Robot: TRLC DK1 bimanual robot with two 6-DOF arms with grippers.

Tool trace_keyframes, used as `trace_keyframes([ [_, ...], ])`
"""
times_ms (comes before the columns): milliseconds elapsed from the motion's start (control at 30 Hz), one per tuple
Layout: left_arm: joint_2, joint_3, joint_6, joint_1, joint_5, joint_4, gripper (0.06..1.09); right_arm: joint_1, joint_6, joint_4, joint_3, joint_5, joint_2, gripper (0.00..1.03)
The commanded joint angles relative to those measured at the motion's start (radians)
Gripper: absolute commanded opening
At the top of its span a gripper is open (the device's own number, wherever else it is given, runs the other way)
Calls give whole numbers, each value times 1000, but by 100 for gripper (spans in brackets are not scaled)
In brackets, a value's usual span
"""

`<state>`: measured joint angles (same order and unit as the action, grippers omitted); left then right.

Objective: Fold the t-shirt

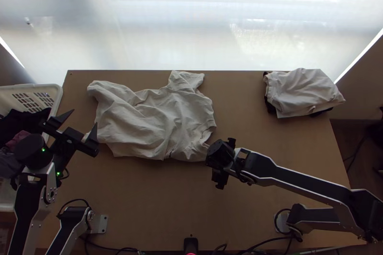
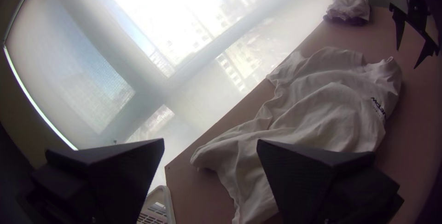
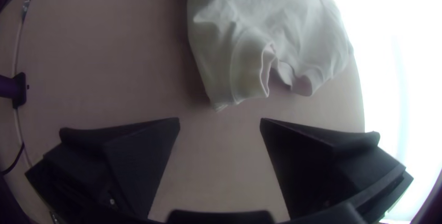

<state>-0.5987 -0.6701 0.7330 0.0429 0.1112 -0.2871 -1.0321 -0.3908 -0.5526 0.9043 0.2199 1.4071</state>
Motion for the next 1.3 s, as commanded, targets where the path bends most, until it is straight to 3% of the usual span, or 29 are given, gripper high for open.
trace_keyframes([
  [0,50,30,-14,2,-15,-18,103,-14,-8,108,-42,16,32,78],
  [133,68,43,-23,2,-22,-27,103,-9,-6,168,-5,18,102,78],
  [367,123,49,-41,2,-35,-81,103,0,-10,258,41,18,199,50],
  [467,162,63,-53,2,-35,-130,103,9,-22,275,58,18,228,25],
  [533,189,79,-53,-3,-35,-147,102,21,-51,295,56,18,234,2],
  [667,201,84,-53,-9,-35,-153,102,63,-83,250,51,9,156,3],
  [867,201,86,-50,-11,-33,-152,102,173,-74,-20,56,-145,-57,3],
  [933,201,87,-50,-12,-31,-149,102,198,-60,-50,39,-175,-119,3],
  [1167,198,76,-52,-25,-33,-149,102,193,-56,-242,25,-186,-278,3],
  [1233,195,66,-50,-29,-33,-149,102,219,-59,-334,22,-235,-329,3],
  [1267,194,61,-50,-34,-33,-150,102,239,-57,-392,25,-301,-355,3],
])
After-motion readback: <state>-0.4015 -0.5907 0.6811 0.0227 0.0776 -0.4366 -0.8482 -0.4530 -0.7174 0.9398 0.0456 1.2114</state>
